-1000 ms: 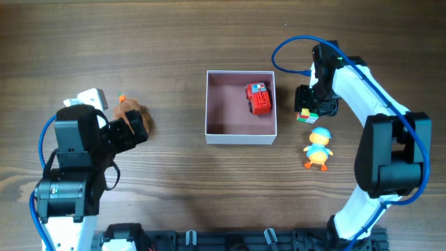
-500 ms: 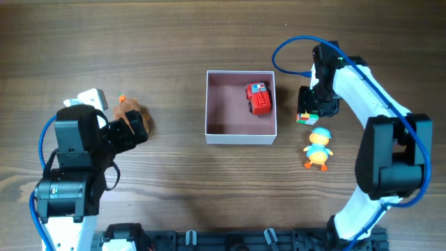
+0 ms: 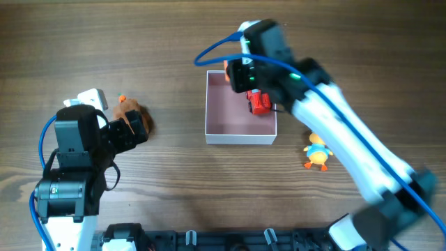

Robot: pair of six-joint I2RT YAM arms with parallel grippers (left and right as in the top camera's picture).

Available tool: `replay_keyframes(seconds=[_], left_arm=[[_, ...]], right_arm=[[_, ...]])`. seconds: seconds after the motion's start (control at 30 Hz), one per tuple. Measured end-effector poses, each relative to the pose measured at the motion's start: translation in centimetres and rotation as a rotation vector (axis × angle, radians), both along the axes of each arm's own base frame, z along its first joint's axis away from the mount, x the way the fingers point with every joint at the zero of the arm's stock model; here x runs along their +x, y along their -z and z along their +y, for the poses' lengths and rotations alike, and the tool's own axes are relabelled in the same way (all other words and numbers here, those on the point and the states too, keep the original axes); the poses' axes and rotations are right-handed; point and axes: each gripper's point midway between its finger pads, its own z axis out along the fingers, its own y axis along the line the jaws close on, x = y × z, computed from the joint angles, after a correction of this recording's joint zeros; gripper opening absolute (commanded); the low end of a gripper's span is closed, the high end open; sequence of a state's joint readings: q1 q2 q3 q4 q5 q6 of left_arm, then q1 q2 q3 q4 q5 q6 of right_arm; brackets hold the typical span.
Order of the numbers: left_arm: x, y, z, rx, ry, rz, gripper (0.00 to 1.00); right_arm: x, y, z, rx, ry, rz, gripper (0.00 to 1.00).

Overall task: Pack container
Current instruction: 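Place the colour cube in the box beside the truck, release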

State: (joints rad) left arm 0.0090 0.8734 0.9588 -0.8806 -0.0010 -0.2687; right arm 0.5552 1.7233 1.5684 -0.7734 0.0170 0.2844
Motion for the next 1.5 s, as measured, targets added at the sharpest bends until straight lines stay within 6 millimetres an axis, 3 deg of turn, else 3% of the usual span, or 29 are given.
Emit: replay_keyframes(seconds=[0.03, 0.13, 0.27, 0.3, 0.43, 0.67, 0.8, 0.9, 1.03, 1.17, 1.43, 1.5], left_arm=[[0.0, 0.0, 0.0, 0.000, 0.000, 0.000, 1.00], [0.0, 0.0, 0.0, 0.000, 0.000, 0.002, 1.00], [0.0, 0.0, 0.0, 0.000, 0.000, 0.002, 1.00], [0.0, 0.0, 0.0, 0.000, 0.000, 0.002, 1.00], [0.0, 0.0, 0.0, 0.000, 0.000, 0.002, 1.00], [-0.1, 0.1, 0.0, 0.000, 0.000, 0.006, 1.00], [-0.2, 0.2, 0.0, 0.000, 0.000, 0.010, 1.00], [-0.2, 0.2, 0.0, 0.000, 0.000, 0.010, 1.00], [-0.2, 0.2, 0.0, 0.000, 0.000, 0.010, 1.00], [-0.2, 0.2, 0.0, 0.000, 0.000, 0.010, 1.00], [-0.2, 0.2, 0.0, 0.000, 0.000, 0.010, 1.00], [-0.2, 0.2, 0.0, 0.000, 0.000, 0.011, 1.00]], right_arm=[[0.3, 3.1, 0.1, -0.033, 0.012, 0.063, 0.04], [0.5, 9.4, 0.1, -0.104, 0.034, 0.189, 0.05], [0.7, 13.0, 0.1, -0.135, 0.058, 0.249, 0.07], [0.8, 13.3, -0.1, -0.134, 0.083, 0.254, 0.11], [1.3, 13.2, -0.2, -0.110, 0.161, 0.245, 0.11], [0.6, 13.6, -3.1, -0.184, 0.354, 0.271, 0.11], [0.9, 13.5, -3.6, -0.188, 0.397, 0.254, 0.14], [1.3, 13.4, -3.4, -0.182, 0.390, 0.236, 0.27], [1.8, 13.2, -3.1, -0.175, 0.369, 0.219, 0.60], [1.7, 13.2, -3.0, -0.176, 0.353, 0.220, 0.70], [1.5, 13.3, -3.1, -0.192, 0.335, 0.226, 0.60], [1.1, 12.3, -3.3, -0.208, 0.297, 0.221, 0.52]])
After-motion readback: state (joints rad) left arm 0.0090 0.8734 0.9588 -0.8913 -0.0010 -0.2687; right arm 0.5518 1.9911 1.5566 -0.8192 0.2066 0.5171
